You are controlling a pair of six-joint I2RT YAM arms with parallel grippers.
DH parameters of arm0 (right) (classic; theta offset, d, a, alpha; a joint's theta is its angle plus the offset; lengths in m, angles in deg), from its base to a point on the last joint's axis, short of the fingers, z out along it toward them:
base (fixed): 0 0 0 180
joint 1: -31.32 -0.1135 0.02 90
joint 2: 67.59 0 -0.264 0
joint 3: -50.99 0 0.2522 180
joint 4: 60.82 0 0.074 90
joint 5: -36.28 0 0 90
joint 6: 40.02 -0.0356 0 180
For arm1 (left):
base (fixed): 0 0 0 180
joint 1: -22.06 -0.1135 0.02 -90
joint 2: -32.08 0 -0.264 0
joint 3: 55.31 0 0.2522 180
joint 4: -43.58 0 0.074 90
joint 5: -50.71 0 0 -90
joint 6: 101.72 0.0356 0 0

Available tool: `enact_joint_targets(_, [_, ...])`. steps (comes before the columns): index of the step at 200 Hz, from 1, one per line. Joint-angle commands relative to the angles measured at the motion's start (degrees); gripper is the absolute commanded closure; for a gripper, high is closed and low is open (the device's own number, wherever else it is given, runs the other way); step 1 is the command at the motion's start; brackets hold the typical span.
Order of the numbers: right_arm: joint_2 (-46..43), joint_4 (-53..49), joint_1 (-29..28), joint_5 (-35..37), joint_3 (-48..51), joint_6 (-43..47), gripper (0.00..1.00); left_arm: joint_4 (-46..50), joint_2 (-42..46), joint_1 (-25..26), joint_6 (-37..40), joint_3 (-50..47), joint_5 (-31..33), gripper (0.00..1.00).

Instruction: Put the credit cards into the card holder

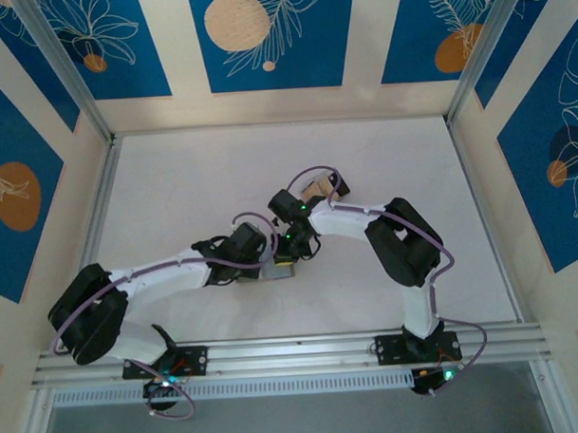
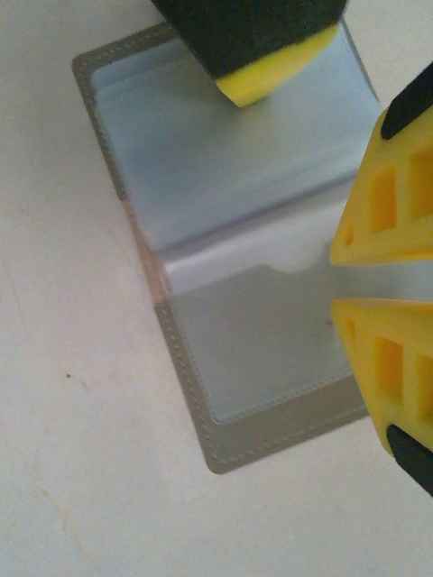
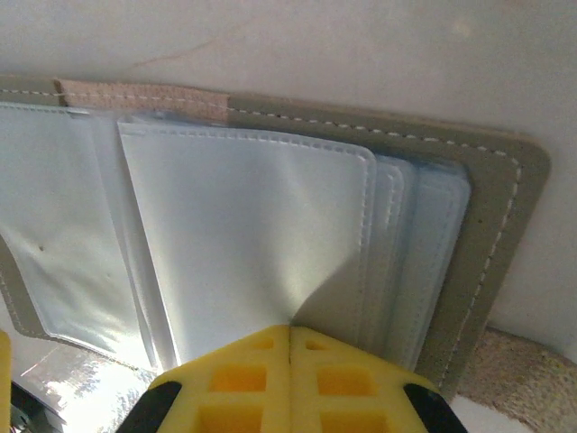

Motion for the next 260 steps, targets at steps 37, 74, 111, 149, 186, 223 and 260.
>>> enact_joint_targets(37, [1.6,-1.3,-0.4,0.1,-0.9,0.1,1.00,0.3,-7.7,0.4,1.6,2.1,1.5,0.85])
enact_joint_targets(74, [1.6,-1.5,-0.3,0.4,-0.8,0.1,1.00,4.6,-9.1,0.4,-0.8,1.7,7.3,0.89])
enact_joint_targets(111, [1.7,-1.5,-0.1,0.5,-0.8,0.2,1.00,5.4,-8.7,0.4,-2.3,-0.2,8.5,0.89])
enact_joint_targets(149, [1.6,-1.6,0.3,0.5,-0.8,0.2,1.00,3.8,-8.6,0.5,-3.2,-2.3,6.5,0.89])
enact_joint_targets(186, [1.0,-1.2,0.5,0.4,-1.4,0.6,1.00,2.1,-7.0,0.6,-3.2,-3.8,5.0,0.89])
enact_joint_targets(223, [-4.1,-1.7,1.0,3.8,-3.1,3.3,0.95,1.0,-7.9,0.6,-3.1,-4.0,4.4,0.90])
enact_joint_targets(260, [-8.2,-7.2,7.7,8.1,-8.8,6.8,0.77,-0.1,-8.1,0.6,-3.5,-5.0,3.2,0.90])
